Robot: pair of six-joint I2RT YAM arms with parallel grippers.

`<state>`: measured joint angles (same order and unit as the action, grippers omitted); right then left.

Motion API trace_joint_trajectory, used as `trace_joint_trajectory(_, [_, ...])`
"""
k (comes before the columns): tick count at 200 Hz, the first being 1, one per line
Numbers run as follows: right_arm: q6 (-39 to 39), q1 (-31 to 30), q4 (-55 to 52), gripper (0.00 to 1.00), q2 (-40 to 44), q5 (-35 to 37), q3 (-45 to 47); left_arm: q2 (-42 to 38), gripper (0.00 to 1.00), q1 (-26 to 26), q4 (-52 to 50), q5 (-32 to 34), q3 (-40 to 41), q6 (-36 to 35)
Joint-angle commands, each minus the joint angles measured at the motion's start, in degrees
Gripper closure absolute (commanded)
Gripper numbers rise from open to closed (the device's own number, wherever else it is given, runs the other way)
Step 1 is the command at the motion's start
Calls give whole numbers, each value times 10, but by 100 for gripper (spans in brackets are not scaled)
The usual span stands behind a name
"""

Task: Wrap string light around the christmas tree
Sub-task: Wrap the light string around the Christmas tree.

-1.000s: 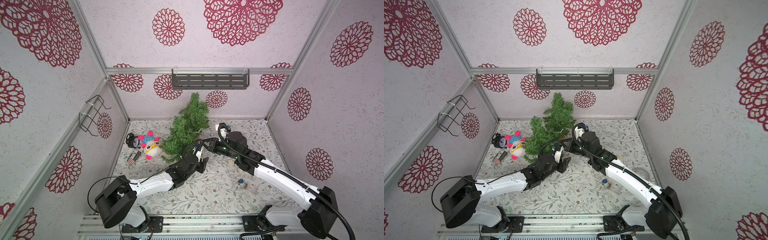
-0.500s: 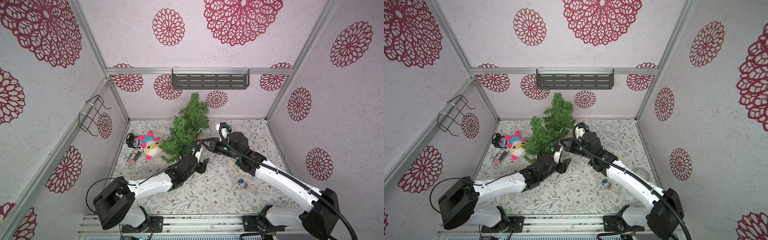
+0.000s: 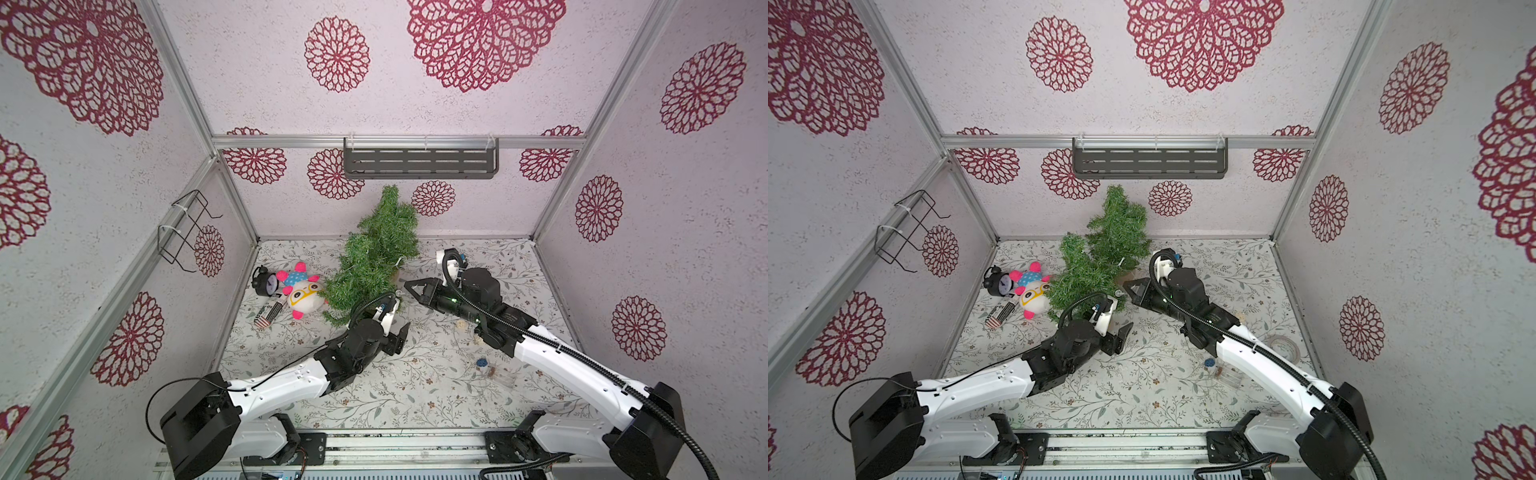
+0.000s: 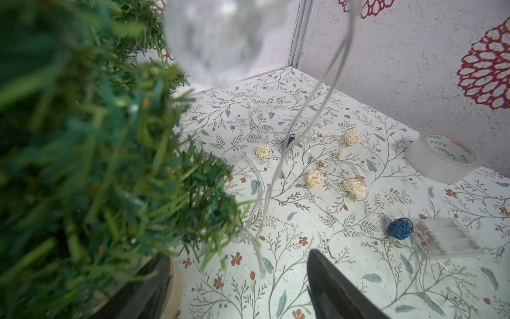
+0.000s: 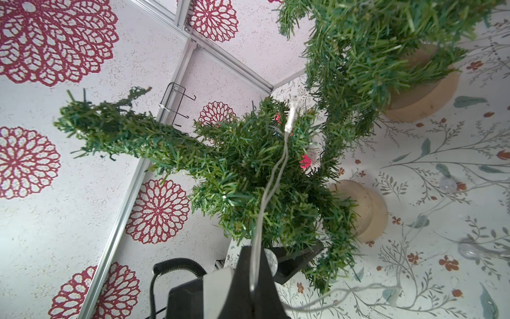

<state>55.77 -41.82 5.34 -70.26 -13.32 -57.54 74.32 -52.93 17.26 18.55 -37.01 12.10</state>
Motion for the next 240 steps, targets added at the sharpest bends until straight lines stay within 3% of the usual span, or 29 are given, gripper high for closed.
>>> trace_joint_trajectory(1, [14,-3,24,100,24,-2,1,21,23,5,55,-9,-18,-23])
trace_joint_trajectory(70, [44,-5,61,100,26,-23,18,99,35,17,94,-45,-79,-28])
trace_joint_trajectory(114, [34,-1,73,100,19,-12,23,97,71,21,67,-80,-78,9])
trace_joint_trajectory(146, [24,6,96,100,6,-5,20,67,86,21,37,-99,-65,39])
trace_joint_trajectory(163, [5,15,88,91,-1,-16,13,53,91,24,-10,-111,-79,54])
trace_joint_trajectory(209, [-61,99,58,63,46,-71,52,77,99,42,-200,-227,-171,97])
trace_joint_trajectory(240, [-172,121,29,45,86,-64,117,92,99,55,-263,-279,-209,129])
